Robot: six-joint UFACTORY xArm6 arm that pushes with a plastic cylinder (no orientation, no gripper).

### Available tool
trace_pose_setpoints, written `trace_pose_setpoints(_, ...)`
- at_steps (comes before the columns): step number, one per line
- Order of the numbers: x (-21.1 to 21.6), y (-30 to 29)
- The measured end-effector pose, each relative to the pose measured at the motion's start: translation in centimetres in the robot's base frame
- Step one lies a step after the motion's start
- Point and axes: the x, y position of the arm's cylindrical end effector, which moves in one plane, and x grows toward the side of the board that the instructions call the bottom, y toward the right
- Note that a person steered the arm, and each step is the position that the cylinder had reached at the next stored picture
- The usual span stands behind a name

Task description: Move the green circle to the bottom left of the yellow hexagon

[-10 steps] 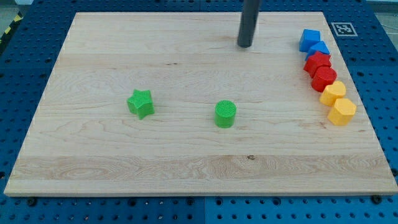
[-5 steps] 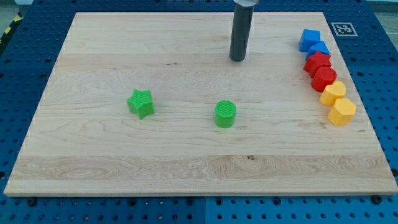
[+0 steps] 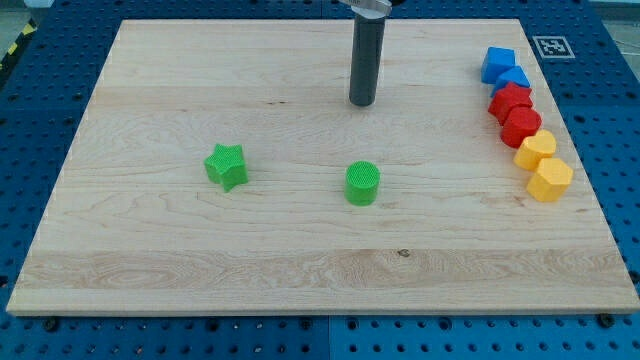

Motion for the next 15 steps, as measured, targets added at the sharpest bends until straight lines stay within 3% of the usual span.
trace_pose_setpoints(2, 0.2, 0.0)
trace_pose_setpoints(5, 4.5, -1.5)
trace_pose_setpoints(11, 8.5, -3.5)
trace_pose_setpoints(15, 14.3, -3.5)
